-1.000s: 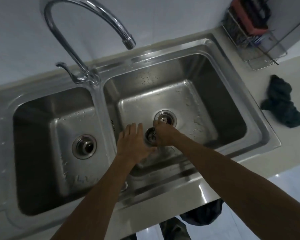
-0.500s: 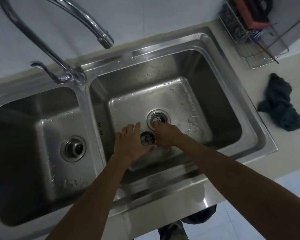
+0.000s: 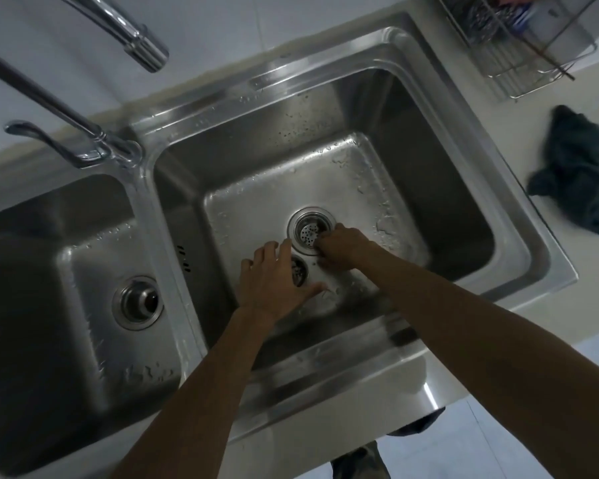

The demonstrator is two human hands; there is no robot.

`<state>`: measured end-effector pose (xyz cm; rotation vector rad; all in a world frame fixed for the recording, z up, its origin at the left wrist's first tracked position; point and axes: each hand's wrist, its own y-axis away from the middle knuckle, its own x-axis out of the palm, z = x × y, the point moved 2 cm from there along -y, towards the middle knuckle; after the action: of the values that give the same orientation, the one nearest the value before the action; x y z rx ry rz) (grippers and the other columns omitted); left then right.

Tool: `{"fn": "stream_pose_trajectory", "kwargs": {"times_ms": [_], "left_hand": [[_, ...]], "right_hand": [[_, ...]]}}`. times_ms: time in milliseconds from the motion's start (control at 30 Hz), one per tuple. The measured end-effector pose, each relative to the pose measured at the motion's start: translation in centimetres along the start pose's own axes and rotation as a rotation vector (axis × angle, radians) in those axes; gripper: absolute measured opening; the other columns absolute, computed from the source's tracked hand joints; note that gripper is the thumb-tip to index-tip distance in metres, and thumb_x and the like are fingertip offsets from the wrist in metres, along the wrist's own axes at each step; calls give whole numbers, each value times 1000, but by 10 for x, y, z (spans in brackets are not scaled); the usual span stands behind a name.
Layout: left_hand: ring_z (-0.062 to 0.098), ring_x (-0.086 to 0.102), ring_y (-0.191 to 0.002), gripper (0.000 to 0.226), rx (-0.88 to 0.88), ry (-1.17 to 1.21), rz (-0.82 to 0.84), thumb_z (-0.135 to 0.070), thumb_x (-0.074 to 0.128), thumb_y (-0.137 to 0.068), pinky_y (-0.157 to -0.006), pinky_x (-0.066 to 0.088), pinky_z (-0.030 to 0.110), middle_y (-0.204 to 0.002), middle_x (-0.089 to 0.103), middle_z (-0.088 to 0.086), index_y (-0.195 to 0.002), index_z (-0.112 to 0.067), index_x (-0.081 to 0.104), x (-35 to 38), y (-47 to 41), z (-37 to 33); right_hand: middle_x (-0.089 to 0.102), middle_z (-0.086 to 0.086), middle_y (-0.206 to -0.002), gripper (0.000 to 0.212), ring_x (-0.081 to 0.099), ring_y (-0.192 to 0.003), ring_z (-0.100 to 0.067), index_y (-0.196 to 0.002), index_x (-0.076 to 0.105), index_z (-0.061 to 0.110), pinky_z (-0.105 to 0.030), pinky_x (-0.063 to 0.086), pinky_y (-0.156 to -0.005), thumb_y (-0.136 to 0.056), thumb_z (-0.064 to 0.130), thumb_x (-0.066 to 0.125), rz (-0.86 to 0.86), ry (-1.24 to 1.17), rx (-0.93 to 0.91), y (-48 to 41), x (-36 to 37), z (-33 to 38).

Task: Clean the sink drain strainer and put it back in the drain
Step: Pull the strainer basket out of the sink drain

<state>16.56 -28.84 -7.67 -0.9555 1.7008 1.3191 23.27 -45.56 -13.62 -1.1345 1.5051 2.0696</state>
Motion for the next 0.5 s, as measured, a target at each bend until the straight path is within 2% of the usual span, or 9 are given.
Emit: {"fn": "stream_pose_trajectory", "kwargs": {"times_ms": [133,200,267,400,500], "left_hand": [[27,37,-138,113,-2,-4,-6,-96,42,-69,-111,31,49,-154,34,5,-153,-22,26,0,3,2],[27,36,-140,112,2,2,-10,-95,43,-70,-112,30,49,-156,32,6,-154,-23,25,-2,3,1],[27,34,-141,111,8,4,-12,-94,44,-71,-113,29,49,-157,30,5,-155,-23,24,-4,2,0],[27,35,-140,109,16,10,-37,-93,45,-72,-112,30,48,-155,32,6,-153,-24,25,-10,4,0],[27,35,-141,108,18,-1,-47,-93,43,-72,-112,30,49,-155,32,7,-153,-23,26,-12,8,3]], "right_hand": [[62,-10,-128,41,54,-120,-34,-128,59,10,-43,50,-90,-94,33,63,-51,-7,9,0,-7,3],[64,-11,-126,32,57,-119,-33,-128,62,11,-44,52,-90,-97,19,55,-97,25,15,0,-12,4],[63,-11,-127,32,55,-122,-33,-127,64,9,-45,52,-90,-99,10,48,-150,50,21,2,-17,5],[43,-16,-139,30,40,-129,-35,-123,68,7,-45,50,-94,-98,17,55,-285,89,35,10,-21,7],[37,-13,-145,30,36,-130,-34,-117,70,8,-43,42,-100,-97,24,54,-369,99,29,15,-24,7]]}}
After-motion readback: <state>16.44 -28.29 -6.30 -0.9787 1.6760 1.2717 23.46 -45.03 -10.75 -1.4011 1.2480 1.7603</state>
